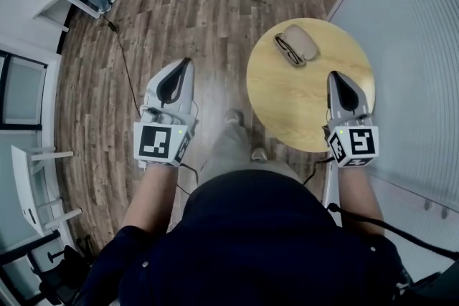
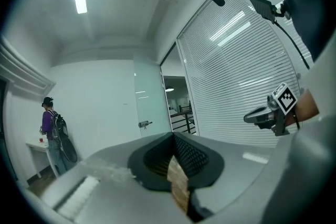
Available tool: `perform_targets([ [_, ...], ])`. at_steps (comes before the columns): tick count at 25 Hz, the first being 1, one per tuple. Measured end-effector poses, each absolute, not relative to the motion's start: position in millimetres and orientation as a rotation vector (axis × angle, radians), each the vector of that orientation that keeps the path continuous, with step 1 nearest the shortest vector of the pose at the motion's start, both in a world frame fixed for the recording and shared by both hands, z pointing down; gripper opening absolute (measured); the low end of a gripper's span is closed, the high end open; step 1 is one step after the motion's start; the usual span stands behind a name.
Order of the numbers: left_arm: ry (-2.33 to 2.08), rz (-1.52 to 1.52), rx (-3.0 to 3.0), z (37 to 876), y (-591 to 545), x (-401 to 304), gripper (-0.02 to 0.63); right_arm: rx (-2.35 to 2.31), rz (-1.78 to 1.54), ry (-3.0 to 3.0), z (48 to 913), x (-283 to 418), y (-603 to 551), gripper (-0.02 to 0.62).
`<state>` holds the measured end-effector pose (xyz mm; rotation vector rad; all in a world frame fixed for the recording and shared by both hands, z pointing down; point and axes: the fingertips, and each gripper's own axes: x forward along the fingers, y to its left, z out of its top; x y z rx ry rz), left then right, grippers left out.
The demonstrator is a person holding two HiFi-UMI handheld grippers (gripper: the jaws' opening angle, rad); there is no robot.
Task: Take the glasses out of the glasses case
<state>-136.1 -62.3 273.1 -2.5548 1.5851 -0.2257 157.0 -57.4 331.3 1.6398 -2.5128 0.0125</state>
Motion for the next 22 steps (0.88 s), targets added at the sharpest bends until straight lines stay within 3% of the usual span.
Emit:
perform_targets([
  [22, 1.043, -0.181, -2.866, 294, -298, -97, 0.006, 1.848, 0.237, -2.209, 354, 134, -191, 0.009],
])
